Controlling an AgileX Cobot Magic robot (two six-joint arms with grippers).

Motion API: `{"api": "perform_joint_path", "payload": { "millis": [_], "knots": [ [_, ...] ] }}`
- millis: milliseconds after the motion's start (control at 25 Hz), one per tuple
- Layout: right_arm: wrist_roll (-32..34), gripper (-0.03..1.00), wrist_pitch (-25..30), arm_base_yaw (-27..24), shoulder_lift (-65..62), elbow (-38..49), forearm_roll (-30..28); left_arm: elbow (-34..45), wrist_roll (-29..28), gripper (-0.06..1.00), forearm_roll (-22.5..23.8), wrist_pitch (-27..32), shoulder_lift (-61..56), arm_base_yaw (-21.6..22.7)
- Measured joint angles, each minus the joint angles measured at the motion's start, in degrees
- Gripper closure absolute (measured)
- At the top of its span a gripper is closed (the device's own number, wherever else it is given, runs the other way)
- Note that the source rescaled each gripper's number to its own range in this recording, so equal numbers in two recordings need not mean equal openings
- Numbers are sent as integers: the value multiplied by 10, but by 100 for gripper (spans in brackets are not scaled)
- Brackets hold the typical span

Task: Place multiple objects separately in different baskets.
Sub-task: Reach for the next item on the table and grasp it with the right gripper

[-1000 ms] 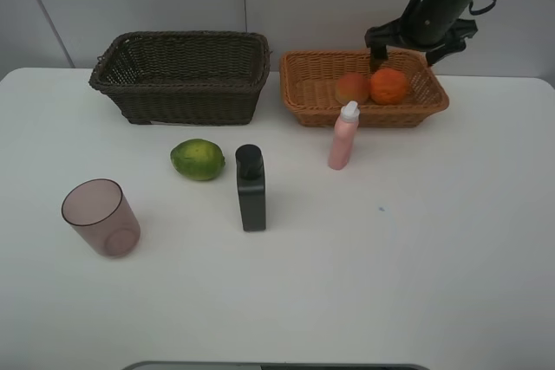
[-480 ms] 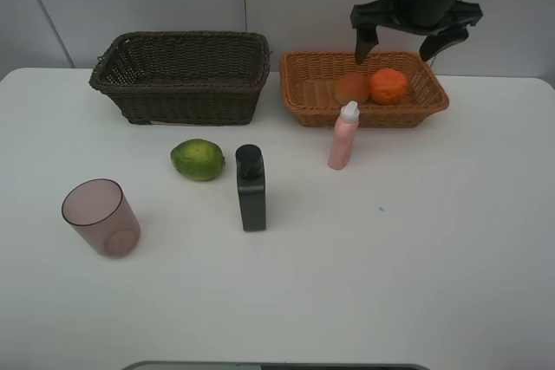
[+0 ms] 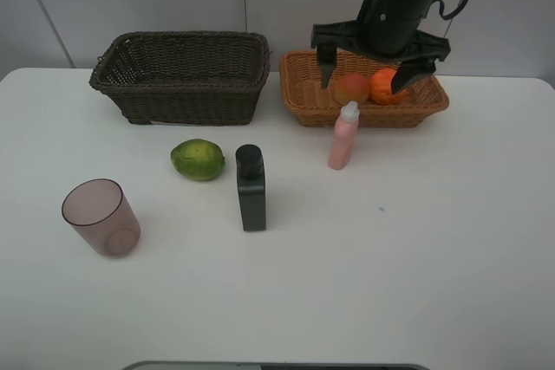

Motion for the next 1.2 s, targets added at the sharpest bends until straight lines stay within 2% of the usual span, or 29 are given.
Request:
{"api": "perform_joint_path", "payload": {
  "millis": [160, 440, 1200],
  "knots": [
    [42, -3, 5, 8, 21, 1, -20, 0, 0, -4, 0, 0, 0, 0],
    [64, -3, 3, 11, 54, 2, -19, 0, 0, -4, 0, 0, 0, 0],
    [82, -2, -24, 11, 117, -2, -15, 0, 0, -4, 0, 0, 0, 0]
  ]
}}
